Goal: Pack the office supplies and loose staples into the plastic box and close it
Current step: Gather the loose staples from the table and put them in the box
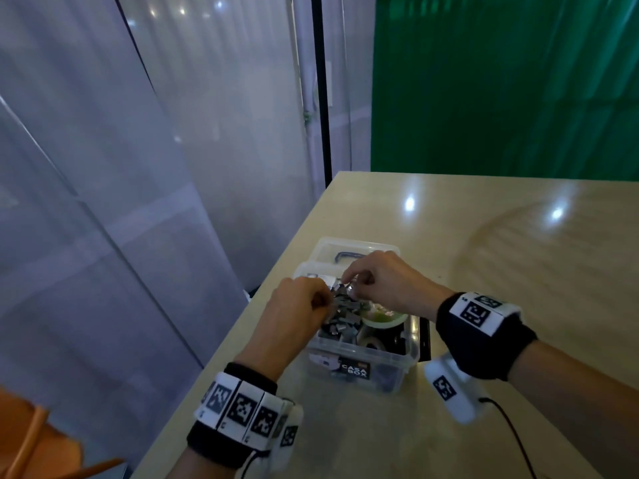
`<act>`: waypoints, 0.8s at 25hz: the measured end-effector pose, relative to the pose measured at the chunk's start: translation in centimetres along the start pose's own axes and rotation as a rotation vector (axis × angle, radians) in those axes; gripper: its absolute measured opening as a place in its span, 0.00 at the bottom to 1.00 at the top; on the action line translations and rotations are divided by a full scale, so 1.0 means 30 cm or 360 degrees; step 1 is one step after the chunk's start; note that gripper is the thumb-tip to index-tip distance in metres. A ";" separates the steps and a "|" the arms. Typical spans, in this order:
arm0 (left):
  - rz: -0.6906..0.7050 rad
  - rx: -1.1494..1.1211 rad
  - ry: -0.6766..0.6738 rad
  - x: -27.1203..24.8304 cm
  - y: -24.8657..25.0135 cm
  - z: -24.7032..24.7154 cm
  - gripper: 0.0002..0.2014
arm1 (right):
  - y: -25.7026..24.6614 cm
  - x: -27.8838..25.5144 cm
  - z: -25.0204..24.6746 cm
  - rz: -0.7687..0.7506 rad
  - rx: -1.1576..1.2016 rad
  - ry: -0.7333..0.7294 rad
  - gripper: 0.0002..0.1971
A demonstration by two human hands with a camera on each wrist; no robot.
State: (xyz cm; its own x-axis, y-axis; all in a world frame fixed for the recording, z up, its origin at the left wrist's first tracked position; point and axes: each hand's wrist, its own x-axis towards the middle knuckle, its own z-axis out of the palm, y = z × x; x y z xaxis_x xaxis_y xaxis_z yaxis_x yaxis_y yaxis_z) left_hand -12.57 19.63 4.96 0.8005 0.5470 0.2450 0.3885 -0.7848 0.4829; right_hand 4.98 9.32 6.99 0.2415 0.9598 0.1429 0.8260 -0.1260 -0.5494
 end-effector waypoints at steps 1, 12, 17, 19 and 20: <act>-0.0003 -0.0029 0.0035 0.004 0.005 -0.003 0.02 | 0.009 -0.011 -0.015 0.0015 0.0039 0.0035 0.07; 0.0429 -0.0227 -0.0199 -0.024 0.403 0.214 0.07 | 0.186 -0.510 -0.168 0.0470 0.0086 0.0100 0.10; 0.0457 -0.0183 -0.0744 -0.161 0.495 0.500 0.07 | 0.394 -0.871 -0.066 0.0923 -0.0069 -0.0193 0.03; 0.0419 -0.0118 -0.0889 -0.182 0.498 0.581 0.09 | 0.435 -0.950 -0.025 0.0975 -0.0101 -0.0163 0.01; 0.0419 -0.0102 -0.0945 -0.188 0.502 0.607 0.10 | 0.445 -0.975 -0.010 0.0974 -0.0094 -0.0124 0.01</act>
State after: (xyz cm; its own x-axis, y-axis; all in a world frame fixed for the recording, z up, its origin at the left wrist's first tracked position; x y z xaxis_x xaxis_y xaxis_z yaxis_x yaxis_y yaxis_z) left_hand -2.92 -0.60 -4.46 0.9883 0.0705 -0.1356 0.1319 -0.8415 0.5239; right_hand 9.09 -20.52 -4.28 0.6443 0.7243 -0.2453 0.5767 -0.6709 -0.4661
